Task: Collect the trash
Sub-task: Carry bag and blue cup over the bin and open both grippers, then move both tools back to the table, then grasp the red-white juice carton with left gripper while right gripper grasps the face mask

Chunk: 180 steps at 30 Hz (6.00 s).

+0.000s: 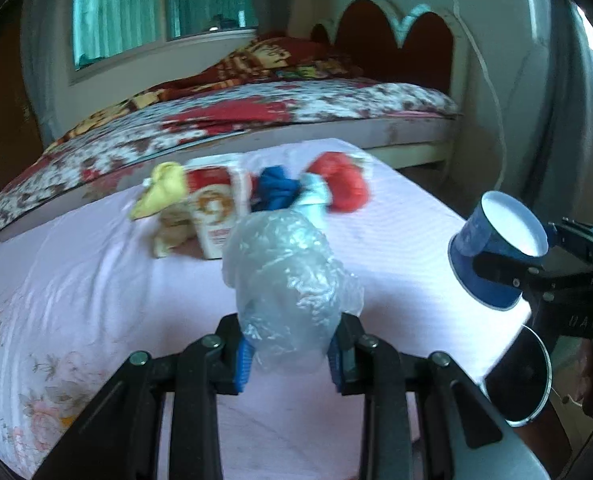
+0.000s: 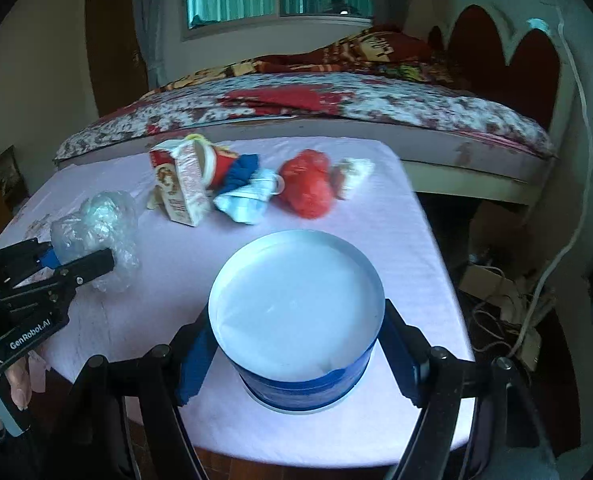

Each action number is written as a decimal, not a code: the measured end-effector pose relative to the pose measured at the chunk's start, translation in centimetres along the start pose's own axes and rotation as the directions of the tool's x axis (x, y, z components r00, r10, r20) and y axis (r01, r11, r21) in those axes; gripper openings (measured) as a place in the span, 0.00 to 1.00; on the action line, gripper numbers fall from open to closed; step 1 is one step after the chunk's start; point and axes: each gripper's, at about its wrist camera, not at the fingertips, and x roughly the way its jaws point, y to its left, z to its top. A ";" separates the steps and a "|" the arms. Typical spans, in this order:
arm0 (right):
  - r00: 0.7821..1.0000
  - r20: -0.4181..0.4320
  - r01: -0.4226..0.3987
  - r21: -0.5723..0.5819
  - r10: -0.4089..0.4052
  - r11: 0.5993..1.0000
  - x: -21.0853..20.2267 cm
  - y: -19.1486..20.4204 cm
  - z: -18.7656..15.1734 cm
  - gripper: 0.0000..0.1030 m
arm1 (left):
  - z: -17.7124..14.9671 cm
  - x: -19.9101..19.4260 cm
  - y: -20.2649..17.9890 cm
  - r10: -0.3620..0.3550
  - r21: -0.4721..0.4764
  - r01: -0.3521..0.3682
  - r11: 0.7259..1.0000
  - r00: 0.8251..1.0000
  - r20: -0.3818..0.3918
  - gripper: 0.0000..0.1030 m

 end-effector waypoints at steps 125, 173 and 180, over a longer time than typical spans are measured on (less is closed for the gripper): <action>0.987 -0.105 0.121 0.026 -0.117 0.992 -7.5 -10.8 -8.9 1.00 | -2.8 -2.5 -13.6 -0.118 0.187 0.120 0.975 0.993 -0.021 0.99; 0.999 0.008 -0.039 0.110 0.038 0.993 13.8 2.4 7.0 0.75 | 4.3 11.6 7.8 0.055 -0.158 -0.054 0.986 0.998 0.004 0.50; 0.989 -0.033 -0.136 0.148 0.142 0.980 17.4 4.9 9.1 0.60 | 3.4 10.2 8.5 0.075 -0.144 -0.075 0.987 0.997 -0.005 0.50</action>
